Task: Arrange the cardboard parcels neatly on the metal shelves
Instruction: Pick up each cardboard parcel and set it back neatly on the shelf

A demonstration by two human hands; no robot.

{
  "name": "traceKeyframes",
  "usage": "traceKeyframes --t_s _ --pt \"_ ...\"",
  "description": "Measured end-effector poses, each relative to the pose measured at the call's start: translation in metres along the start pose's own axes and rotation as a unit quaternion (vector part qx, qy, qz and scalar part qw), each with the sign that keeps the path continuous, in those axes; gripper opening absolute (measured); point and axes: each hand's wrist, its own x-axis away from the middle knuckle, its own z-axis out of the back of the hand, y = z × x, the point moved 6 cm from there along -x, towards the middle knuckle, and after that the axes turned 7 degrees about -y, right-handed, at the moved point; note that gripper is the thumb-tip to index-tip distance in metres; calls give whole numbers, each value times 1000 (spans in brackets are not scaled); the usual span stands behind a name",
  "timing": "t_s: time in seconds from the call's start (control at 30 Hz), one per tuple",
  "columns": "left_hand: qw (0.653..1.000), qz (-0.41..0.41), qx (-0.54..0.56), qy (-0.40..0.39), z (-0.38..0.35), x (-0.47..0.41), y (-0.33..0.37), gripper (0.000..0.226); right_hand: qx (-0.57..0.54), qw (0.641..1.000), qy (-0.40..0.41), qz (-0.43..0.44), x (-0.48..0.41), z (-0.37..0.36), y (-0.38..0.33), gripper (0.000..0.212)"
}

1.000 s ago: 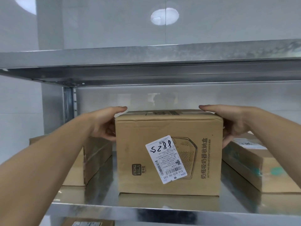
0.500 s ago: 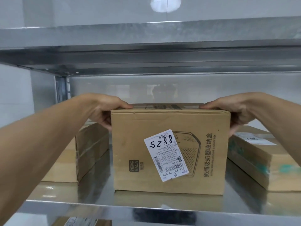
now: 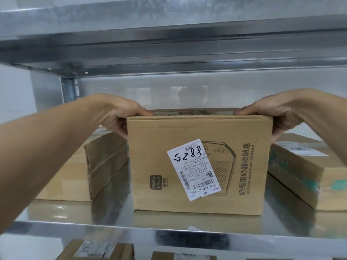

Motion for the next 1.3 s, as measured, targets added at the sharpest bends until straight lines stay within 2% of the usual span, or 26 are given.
traceKeyframes --t_s 0.13,0.23,0.33,0.47,0.63,0.77,0.93,1.0,1.13,1.3 --pt "1000 -1 11 1 0 4 -3 43 -11 1000 4 3 5 0 0 57" --pt "999 -16 40 28 0 8 -7 40 -27 999 14 13 9 0 1 58" --pt "990 -26 132 46 1 10 -19 42 -57 998 14 17 11 1 6 56" --pt "961 -28 271 42 -1 -1 -58 50 -86 996 28 18 13 4 11 52" --pt "965 24 259 16 -43 -18 -119 33 -118 992 37 23 11 10 20 45" --pt "973 25 229 11 -71 -13 -128 25 -146 988 31 28 12 13 25 44" --pt "972 50 225 -37 -73 -1 -129 47 -160 986 28 24 10 19 32 44" --pt "969 44 237 -52 -71 5 -123 43 -175 984 33 31 10 22 36 42" --pt "950 -9 311 -14 -46 14 -101 25 -225 973 16 51 11 14 45 27" --pt "943 -57 326 48 -9 33 -62 17 -289 953 -19 87 7 -11 58 26"
